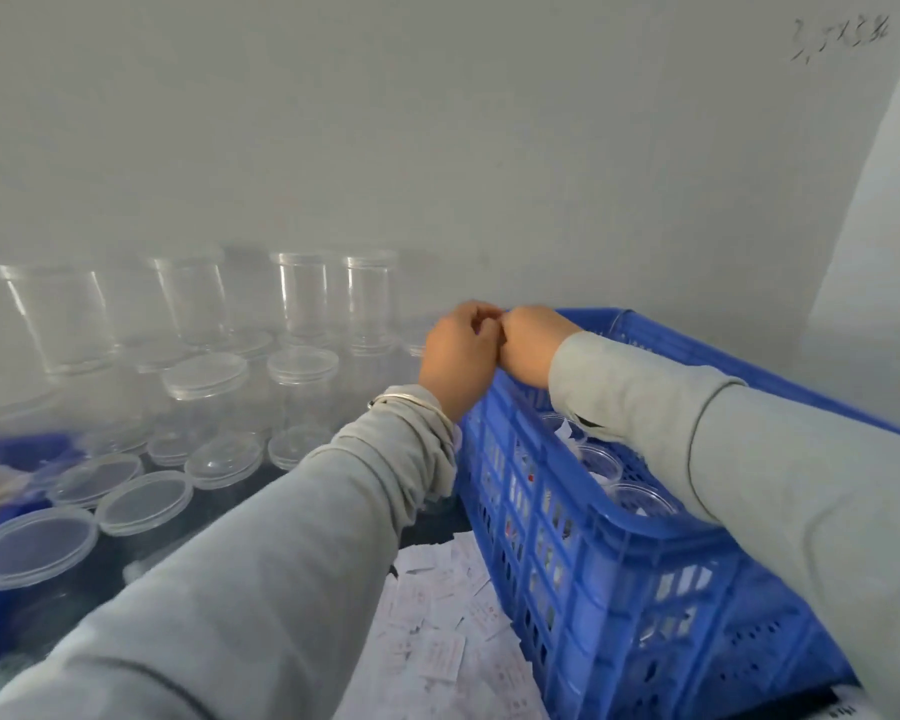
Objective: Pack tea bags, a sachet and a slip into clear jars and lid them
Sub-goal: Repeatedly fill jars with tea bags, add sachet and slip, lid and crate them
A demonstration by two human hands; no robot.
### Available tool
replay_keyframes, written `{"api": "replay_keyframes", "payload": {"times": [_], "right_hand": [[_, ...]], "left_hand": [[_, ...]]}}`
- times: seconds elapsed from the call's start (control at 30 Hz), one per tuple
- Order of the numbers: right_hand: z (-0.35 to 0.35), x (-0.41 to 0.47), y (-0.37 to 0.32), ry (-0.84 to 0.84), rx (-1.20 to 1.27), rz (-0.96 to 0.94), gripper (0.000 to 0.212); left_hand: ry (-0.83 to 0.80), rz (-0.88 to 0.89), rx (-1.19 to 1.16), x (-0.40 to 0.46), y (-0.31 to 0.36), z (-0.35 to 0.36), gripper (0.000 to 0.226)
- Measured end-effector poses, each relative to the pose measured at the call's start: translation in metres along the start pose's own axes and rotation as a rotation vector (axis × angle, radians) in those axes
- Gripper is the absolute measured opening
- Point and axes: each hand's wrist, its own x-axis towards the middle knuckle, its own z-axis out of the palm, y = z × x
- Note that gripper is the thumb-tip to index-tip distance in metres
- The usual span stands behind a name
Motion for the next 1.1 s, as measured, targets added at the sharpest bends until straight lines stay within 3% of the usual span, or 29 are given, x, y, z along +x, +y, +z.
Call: {"api": "replay_keyframes", "payload": {"times": [0.1,0.23,0.37,0.47,0.57,0.7,0.9,1.1], "right_hand": [[-0.002,0.007,-0.036,-0.052,0.069,-0.034,0.038],[0.006,0.026,-0.095,-0.09,0.116,-0.022,0.054],[0.059,0.047,-0.15,-0.089,0.452,0.105,0.054],[0.102,0.06,-0.182,-0.048,0.78,0.291,0.087],[0.129,0.071,-0.201,-0.007,0.877,0.436,0.108],[0.154,0.077,-0.212,0.079,0.84,0.454,0.105],[0.187,0.073,-0.215,0.116,0.966,0.483,0.074],[0.195,0.08,-0.215,0.123,0.982,0.46,0.102]], "left_hand": [[0.085,0.075,0.119,-0.004,-0.014,-0.05,0.023],[0.222,0.008,0.173,-0.015,-0.038,-0.119,0.025],[0.265,-0.097,0.195,-0.03,-0.062,-0.181,0.021],[0.248,-0.135,0.231,-0.047,-0.082,-0.223,0.02],[0.275,-0.19,0.222,-0.065,-0.103,-0.257,0.023],[0.328,-0.258,0.186,-0.086,-0.121,-0.28,0.03],[0.27,-0.334,0.164,-0.12,-0.141,-0.284,0.03],[0.233,-0.389,0.112,-0.141,-0.151,-0.28,0.032]]}}
